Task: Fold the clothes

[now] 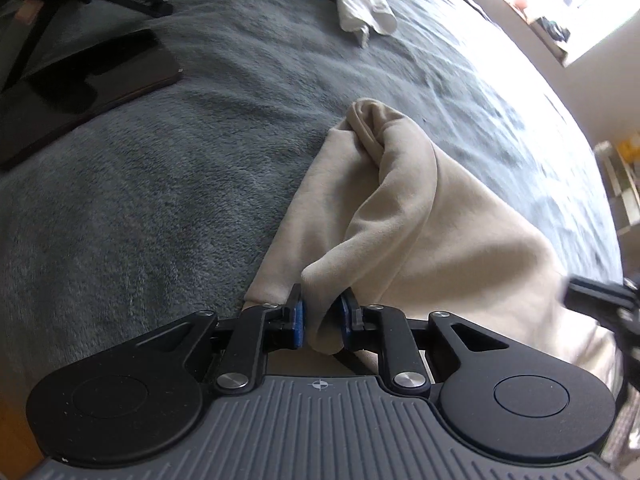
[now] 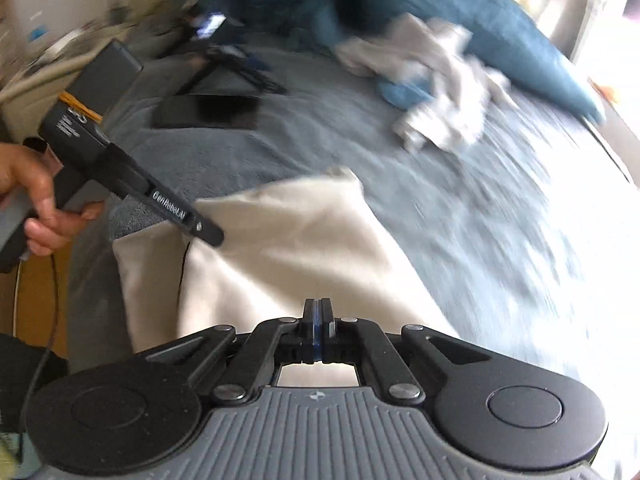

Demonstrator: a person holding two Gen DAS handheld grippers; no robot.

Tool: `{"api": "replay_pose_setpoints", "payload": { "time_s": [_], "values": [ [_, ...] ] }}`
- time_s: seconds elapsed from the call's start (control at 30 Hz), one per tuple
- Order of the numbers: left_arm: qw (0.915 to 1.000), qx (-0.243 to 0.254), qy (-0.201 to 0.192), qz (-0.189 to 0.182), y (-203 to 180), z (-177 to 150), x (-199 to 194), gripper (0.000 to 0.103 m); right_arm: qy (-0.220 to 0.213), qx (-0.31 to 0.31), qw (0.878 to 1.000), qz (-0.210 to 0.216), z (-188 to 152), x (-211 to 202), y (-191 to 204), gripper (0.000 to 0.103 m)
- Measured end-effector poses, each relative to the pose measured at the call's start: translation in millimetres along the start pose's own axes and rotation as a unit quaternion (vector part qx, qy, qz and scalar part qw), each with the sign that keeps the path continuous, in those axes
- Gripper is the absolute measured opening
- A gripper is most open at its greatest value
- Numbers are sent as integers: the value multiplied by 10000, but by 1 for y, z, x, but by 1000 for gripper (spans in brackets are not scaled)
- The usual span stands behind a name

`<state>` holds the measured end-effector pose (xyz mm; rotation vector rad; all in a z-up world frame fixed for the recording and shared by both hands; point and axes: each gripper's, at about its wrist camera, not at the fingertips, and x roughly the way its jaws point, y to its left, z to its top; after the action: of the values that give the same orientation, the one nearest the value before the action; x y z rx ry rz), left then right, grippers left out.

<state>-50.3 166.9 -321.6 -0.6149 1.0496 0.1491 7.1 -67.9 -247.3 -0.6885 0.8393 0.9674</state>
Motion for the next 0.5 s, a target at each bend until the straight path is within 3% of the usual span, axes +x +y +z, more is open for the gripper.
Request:
{"api": "replay_pose_setpoints", "payload": {
  "time_s": [0.13, 0.23, 0.37, 0.5],
  "values": [
    [9988, 441, 222, 7, -4, 6, 4, 19, 506, 1211, 9906, -389, -36, -44, -1, 0],
    [9964, 750, 395, 14, -8, 11, 7, 19, 966, 2143, 9697, -666, -73, -75, 12, 0],
    [9918, 1103, 642, 42, -13, 17, 10, 19, 1584, 3410, 9212, -998, -127, -115, 39, 0],
    [9863, 1410, 854, 97, -20, 22, 12, 19, 2142, 4544, 8561, -1214, -176, -148, 74, 0]
  ]
}}
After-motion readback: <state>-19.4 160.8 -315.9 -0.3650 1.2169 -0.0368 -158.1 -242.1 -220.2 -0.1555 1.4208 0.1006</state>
